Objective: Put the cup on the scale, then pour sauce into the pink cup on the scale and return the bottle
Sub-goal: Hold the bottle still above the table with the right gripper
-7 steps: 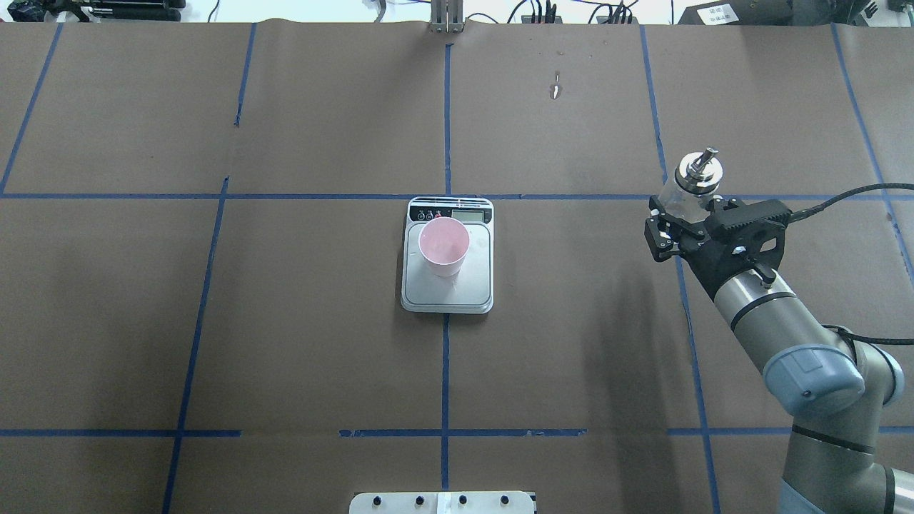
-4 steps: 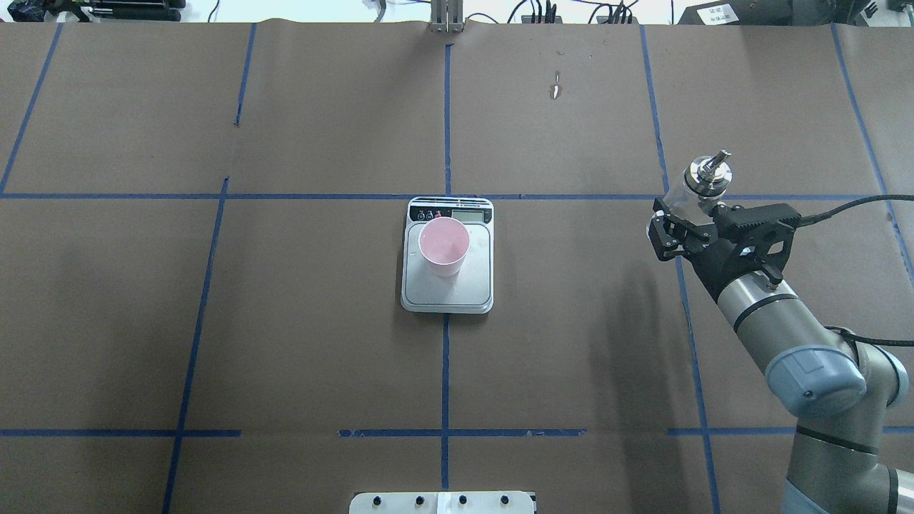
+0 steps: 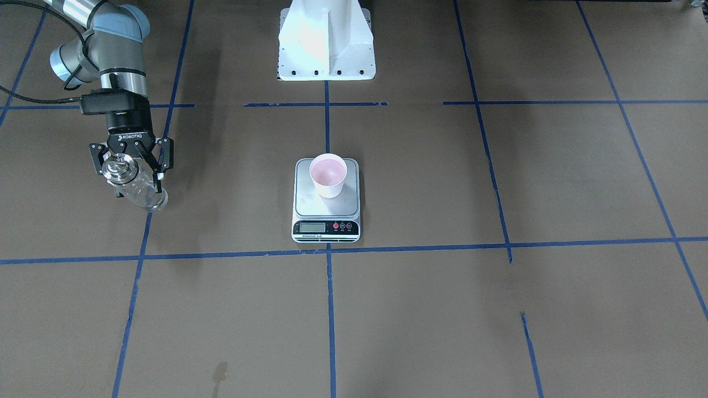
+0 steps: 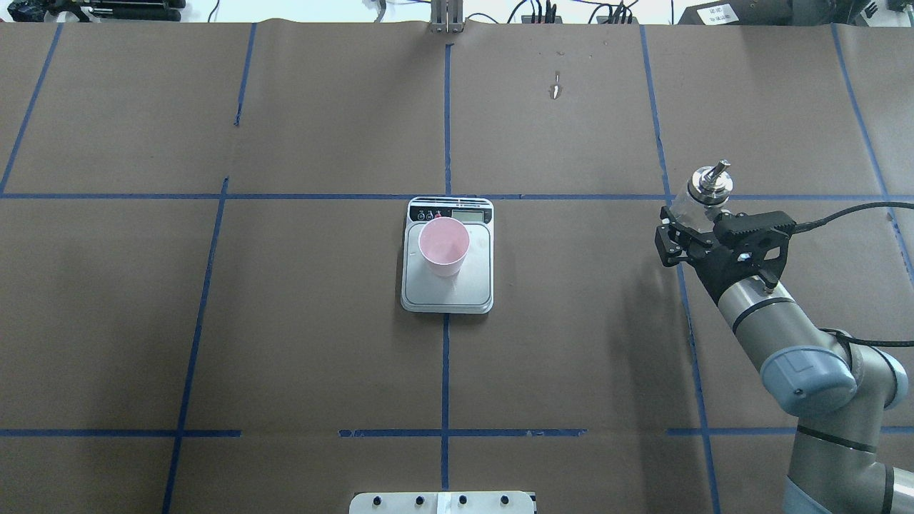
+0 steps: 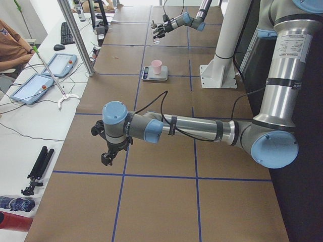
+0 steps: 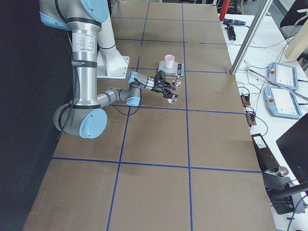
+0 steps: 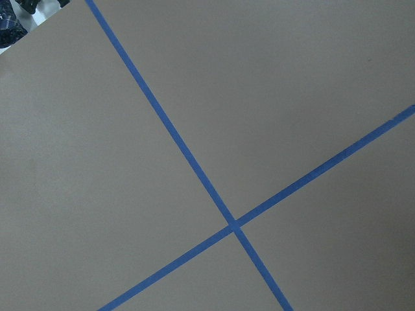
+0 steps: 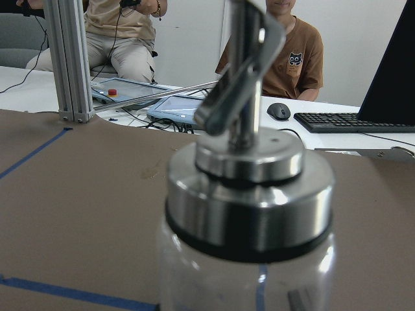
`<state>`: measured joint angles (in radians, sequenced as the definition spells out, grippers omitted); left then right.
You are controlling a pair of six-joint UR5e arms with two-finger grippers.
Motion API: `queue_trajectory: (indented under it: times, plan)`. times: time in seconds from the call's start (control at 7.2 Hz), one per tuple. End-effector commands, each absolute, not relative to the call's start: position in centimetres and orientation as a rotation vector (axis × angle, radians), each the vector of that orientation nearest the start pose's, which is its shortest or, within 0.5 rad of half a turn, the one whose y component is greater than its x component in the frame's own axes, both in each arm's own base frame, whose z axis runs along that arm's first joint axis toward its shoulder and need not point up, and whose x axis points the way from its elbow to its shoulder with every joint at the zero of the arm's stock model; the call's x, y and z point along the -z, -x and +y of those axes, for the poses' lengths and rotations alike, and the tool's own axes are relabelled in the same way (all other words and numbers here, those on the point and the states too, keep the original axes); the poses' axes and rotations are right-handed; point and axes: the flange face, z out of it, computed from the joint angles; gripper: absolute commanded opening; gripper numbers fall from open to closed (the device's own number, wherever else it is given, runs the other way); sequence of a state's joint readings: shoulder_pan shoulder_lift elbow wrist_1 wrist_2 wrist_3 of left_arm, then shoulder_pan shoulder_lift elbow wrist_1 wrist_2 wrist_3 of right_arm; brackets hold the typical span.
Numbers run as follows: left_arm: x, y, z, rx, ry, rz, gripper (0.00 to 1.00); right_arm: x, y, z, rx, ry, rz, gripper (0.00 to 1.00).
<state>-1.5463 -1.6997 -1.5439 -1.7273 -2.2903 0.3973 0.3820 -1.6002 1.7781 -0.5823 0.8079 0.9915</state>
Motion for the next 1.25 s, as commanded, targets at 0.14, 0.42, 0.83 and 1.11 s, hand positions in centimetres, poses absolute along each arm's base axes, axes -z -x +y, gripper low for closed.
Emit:
queue_trajectory:
  times: [0.14, 0.42, 0.83, 1.11]
  plan:
    - [-59.1, 5.4, -56.2, -0.494, -0.379, 0.664, 1.0, -47.2, 37.5, -36.7, -0.249, -1.074, -0.649, 0.0]
    - [-59.1, 5.4, -56.2, -0.494, -0.379, 0.664, 1.0, -47.3, 37.6, -36.7, -0.279, -1.03, -0.699, 0.0]
    - [-59.0, 5.4, -56.2, -0.495, -0.382, 0.664, 1.0, -47.9, 37.2, -36.8, -0.275, -1.021, -0.692, 0.0]
    - [-59.0, 5.4, -56.2, -0.497, -0.382, 0.663, 1.0, -48.5, 37.2, -36.9, -0.273, -1.019, -0.679, 0.0]
